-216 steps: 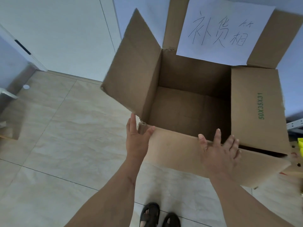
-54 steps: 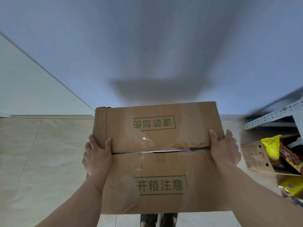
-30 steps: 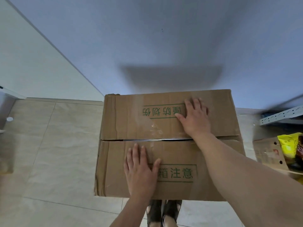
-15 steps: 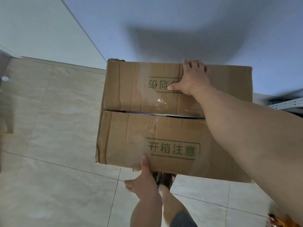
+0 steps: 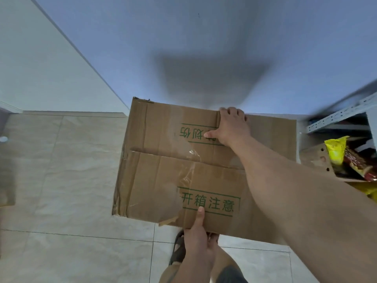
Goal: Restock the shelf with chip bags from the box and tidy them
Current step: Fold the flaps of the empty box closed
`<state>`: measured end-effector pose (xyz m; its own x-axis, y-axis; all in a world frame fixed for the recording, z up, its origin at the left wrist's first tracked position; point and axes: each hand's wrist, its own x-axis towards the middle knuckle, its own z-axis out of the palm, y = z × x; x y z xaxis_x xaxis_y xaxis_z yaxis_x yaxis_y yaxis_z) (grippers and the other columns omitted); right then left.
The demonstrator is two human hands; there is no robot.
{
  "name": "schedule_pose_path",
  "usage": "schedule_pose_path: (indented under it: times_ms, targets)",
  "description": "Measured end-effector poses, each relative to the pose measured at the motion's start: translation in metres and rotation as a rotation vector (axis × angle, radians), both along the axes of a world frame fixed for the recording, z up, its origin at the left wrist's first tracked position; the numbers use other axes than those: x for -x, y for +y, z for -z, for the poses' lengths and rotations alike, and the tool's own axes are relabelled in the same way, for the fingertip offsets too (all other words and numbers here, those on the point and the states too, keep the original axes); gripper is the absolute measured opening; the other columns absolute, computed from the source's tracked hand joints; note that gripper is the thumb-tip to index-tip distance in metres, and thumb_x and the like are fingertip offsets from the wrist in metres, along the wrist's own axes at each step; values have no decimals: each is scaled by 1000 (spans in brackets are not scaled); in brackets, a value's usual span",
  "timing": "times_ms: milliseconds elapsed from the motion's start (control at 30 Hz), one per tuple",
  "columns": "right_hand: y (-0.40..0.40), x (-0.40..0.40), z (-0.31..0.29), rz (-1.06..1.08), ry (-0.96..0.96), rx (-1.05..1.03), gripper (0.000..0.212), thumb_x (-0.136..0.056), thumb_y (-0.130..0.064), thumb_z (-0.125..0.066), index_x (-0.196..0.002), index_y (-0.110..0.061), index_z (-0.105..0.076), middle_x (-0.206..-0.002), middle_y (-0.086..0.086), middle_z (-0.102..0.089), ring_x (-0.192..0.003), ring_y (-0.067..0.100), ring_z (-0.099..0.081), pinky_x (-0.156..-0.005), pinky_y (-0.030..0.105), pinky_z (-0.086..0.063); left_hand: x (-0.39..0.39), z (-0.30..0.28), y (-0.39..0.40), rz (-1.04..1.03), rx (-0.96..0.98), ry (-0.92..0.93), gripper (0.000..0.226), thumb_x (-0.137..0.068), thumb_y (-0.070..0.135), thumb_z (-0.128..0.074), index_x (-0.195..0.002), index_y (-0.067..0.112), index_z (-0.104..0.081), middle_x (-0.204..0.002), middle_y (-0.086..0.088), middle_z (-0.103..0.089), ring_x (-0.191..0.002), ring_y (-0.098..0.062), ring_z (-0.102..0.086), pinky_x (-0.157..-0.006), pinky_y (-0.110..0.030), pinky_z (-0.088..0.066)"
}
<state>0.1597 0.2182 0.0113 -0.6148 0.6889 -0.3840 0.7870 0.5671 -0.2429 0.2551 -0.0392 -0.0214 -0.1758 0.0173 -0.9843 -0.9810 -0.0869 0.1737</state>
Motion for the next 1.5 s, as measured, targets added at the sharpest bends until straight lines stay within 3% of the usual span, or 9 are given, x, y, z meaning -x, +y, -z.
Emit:
schedule_pose_path:
  times_ms: [100, 233, 367, 567, 733, 867, 1067, 1300, 1500]
  targets:
    - [-20, -29, -18, 70, 36, -23, 104, -75, -66, -73, -154, -17, -26, -154, 10, -32, -145, 34, -23, -120, 48, -21, -11, -8, -24, 92, -31, 2, 57, -86, 23, -80, -137, 14, -54, -119, -19, -72, -108, -39, -69, -89, -55, -59]
    - [-52, -72, -49, 167, 61, -108, 101, -76, -66, -71, -153, -18, -28, -153, 8, -34, -145, 33, -23, -119, 47, -19, -27, -27, -58, 203, -89, 51, 49, -89, 25, -77, -134, 18, -58, -116, -14, -75, -107, -35, -71, -72, -43, -63]
    - [-86, -126, -81, 302, 35, -160, 98, -74, -67, -71, -150, -19, -32, -152, 7, -36, -146, 31, -23, -118, 47, -18, -47, -56, -94, 342, -138, 57, 41, -91, 25, -75, -128, 19, -59, -113, -11, -74, -103, -32, -70, -87, -49, -60]
    - [-147, -222, -124, 495, -3, -222, 101, -73, -70, -71, -150, -18, -32, -153, 9, -36, -144, 33, -26, -117, 47, -20, -92, -83, -150, 547, -167, 91, 51, -88, 28, -79, -134, 22, -57, -115, -6, -74, -108, -29, -70, -90, -46, -59]
    - [-221, -305, -146, 628, -14, -260, 104, -72, -72, -70, -151, -18, -31, -154, 9, -34, -145, 33, -25, -118, 47, -19, -140, -94, -214, 663, -199, 92, 63, -83, 32, -83, -137, 18, -54, -118, -9, -73, -109, -28, -69, -70, -37, -61]
    - [-297, -371, -160, 712, -12, -262, 102, -73, -70, -71, -151, -19, -30, -154, 9, -32, -144, 32, -25, -119, 46, -19, -183, -105, -280, 753, -226, 102, 63, -82, 31, -83, -136, 16, -55, -113, -11, -75, -105, -28, -71, -70, -38, -62]
    - [-410, -470, -186, 916, 27, -255, 102, -71, -68, -75, -150, -19, -32, -151, 8, -36, -143, 33, -28, -118, 49, -23, -236, -132, -371, 958, -242, 127, 48, -85, 29, -80, -126, 14, -60, -107, -11, -76, -99, -27, -71, -94, -48, -58]
    - [-528, -567, -201, 1139, 21, -277, 96, -74, -66, -73, -147, -17, -35, -150, 10, -37, -142, 34, -28, -115, 50, -25, -284, -130, -442, 1160, -275, 93, 53, -82, 31, -84, -128, 20, -60, -112, -7, -76, -103, -25, -71, -96, -47, -57]
    - [-614, -640, -191, 1284, 1, -266, 96, -74, -67, -72, -147, -17, -36, -150, 11, -38, -142, 35, -29, -115, 49, -26, -331, -123, -501, 1287, -300, 75, 52, -83, 29, -83, -128, 18, -60, -107, -7, -77, -94, -22, -72, -99, -50, -56]
